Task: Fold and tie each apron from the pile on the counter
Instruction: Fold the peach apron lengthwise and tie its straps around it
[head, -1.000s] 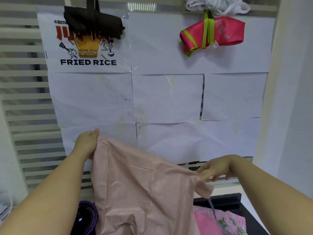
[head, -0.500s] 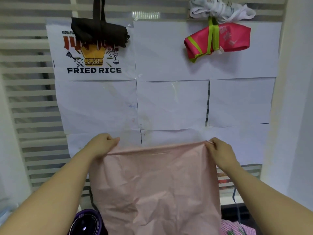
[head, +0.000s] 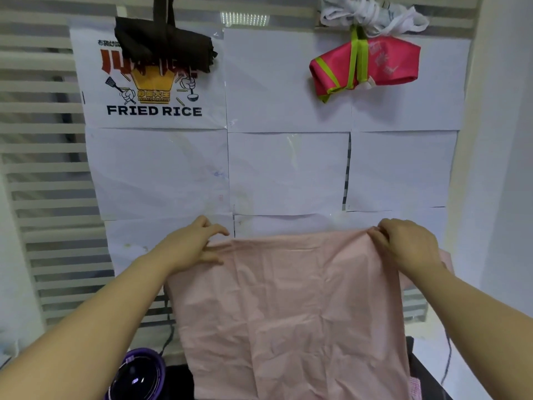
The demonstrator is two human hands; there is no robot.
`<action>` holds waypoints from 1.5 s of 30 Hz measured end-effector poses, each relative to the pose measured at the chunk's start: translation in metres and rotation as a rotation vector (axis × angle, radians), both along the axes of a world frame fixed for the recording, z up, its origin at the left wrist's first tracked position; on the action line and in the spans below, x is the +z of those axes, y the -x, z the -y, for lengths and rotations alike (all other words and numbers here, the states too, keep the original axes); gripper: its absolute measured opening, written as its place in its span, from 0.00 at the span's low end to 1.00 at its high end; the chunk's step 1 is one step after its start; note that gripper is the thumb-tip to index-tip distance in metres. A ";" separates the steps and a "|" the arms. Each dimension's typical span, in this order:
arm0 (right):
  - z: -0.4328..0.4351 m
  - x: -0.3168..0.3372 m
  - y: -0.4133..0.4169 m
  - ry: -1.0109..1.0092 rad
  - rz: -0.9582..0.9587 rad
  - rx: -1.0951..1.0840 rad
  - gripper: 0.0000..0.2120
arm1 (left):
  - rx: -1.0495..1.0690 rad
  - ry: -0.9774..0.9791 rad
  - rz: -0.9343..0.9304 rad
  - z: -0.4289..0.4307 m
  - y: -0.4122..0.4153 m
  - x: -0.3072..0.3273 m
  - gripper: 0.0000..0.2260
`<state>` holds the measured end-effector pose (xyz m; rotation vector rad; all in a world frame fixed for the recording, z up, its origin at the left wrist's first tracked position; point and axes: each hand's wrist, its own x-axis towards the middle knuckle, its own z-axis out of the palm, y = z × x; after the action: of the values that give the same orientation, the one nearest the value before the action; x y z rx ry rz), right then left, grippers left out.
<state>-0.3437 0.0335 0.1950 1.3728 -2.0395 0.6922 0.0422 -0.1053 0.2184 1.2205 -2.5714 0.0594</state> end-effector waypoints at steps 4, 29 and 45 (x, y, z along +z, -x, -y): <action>-0.017 -0.001 0.004 -0.097 -0.028 0.045 0.24 | -0.015 -0.029 -0.251 0.007 -0.014 0.009 0.19; -0.066 0.034 0.005 -0.665 0.111 -0.160 0.07 | 0.373 0.008 -0.316 0.008 0.027 -0.009 0.17; -0.068 -0.010 0.006 -0.457 0.729 -0.256 0.09 | 0.582 -0.363 -0.111 0.009 0.029 -0.041 0.18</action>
<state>-0.3500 0.1020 0.1848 1.1383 -3.0407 0.7019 0.0136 -0.1143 0.1773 2.0062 -2.1066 -0.3558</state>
